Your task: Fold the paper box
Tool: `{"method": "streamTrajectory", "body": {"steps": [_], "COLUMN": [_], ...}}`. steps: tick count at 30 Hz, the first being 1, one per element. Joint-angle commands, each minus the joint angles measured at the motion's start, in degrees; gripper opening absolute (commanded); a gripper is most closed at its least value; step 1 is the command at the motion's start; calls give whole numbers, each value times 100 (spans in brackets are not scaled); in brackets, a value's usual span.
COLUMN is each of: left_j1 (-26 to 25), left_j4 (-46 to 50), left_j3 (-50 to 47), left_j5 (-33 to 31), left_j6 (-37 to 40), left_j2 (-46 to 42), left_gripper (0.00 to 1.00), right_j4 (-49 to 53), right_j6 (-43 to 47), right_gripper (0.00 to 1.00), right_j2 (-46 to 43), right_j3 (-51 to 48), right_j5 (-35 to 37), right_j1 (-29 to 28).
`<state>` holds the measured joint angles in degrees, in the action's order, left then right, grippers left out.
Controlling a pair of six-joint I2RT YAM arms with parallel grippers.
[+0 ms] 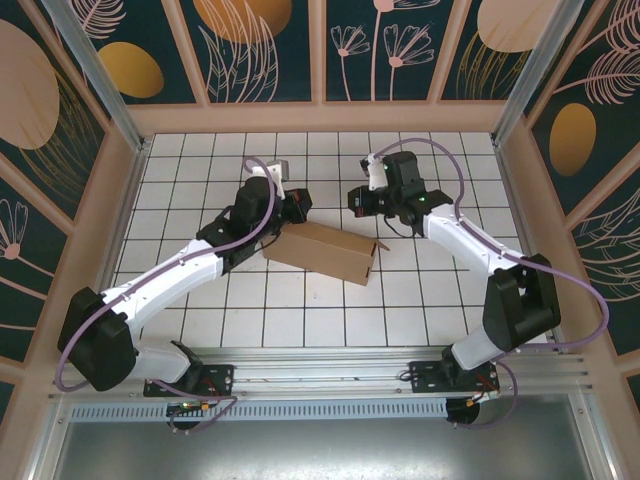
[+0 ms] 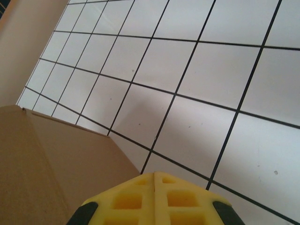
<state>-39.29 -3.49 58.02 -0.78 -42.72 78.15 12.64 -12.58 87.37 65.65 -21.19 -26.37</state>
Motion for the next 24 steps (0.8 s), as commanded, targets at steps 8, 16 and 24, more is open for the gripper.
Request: {"method": "streamTrajectory", "body": {"steps": [8, 16, 24], "left_j1": [62, 67, 65], "left_j4": [-229, 75, 199], "left_j3": [-194, -404, -624], "left_j5": [-97, -112, 42], "left_j6": [-877, -1224, -1520], "left_j2": [-23, 79, 69], "left_gripper": [0, 0, 0], "right_j4": [67, 299, 413], "right_j6": [27, 168, 275], "right_gripper": [0, 0, 2], "right_j2": [-274, -337, -332], "right_j3": [-114, 18, 135], "right_j5": [212, 361, 458], "right_j1": [-217, -351, -437]}}
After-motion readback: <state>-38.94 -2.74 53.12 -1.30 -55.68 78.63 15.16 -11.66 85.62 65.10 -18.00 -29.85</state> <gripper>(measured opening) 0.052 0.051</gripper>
